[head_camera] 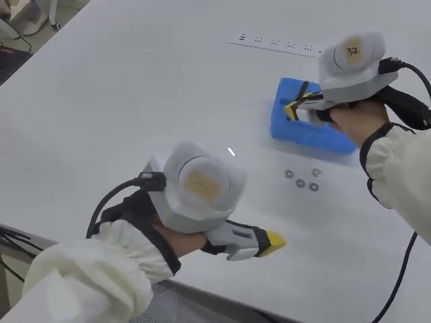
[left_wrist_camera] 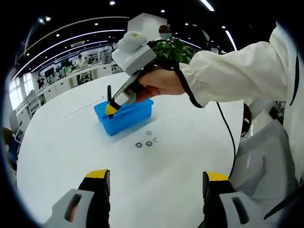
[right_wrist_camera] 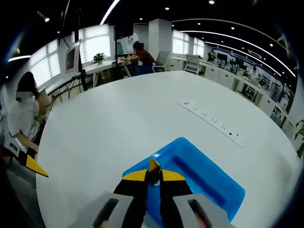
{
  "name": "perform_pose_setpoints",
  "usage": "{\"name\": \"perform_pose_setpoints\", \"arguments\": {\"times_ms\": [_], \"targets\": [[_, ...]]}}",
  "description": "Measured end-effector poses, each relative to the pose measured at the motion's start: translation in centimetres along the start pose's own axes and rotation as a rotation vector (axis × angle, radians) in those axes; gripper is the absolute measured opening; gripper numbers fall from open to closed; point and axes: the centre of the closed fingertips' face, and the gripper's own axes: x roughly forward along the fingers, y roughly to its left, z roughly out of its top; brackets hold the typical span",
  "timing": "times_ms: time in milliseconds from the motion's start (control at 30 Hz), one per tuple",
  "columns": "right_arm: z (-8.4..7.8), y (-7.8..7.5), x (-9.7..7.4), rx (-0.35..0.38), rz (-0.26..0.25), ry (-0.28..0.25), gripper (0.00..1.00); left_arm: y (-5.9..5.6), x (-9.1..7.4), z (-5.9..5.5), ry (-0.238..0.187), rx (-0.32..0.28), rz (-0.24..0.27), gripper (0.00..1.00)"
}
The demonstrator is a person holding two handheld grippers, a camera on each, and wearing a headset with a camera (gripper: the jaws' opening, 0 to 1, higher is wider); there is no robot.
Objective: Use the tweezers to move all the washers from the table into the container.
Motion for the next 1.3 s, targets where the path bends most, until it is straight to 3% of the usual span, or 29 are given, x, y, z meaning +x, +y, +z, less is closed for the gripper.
{"name": "perform_pose_setpoints", "arguments": {"times_ms": [100, 300, 500, 667, 967, 1300], "targets": [[0.9, 0.0, -1.3, 0.005, -0.007, -0.027, 0.05, 0.0, 0.0, 0.3, -0.005, 0.006, 0.006, 0.82], [3.2, 0.5, -3.5, 0.047, 0.012, -0.134, 0.05, 0.1, -0.1, 0.3, -0.010, 0.006, 0.014, 0.82], [3.6, 1.5, -5.4, 0.015, 0.015, -0.175, 0.05, -0.2, -0.1, 0.3, -0.013, 0.004, 0.012, 0.82], [2.2, 2.8, -6.1, 0.005, 0.024, -0.164, 0.05, -0.2, -0.1, 0.3, -0.013, 0.004, 0.014, 0.82], [-1.7, 5.5, -6.0, 0.031, 0.058, -0.101, 0.05, -0.4, -0.2, -0.1, -0.002, -0.001, 0.010, 0.82], [-4.4, 6.4, -5.3, 0.035, 0.065, -0.036, 0.05, -0.8, 0.0, 0.0, 0.002, -0.002, -0.003, 0.82]]}}
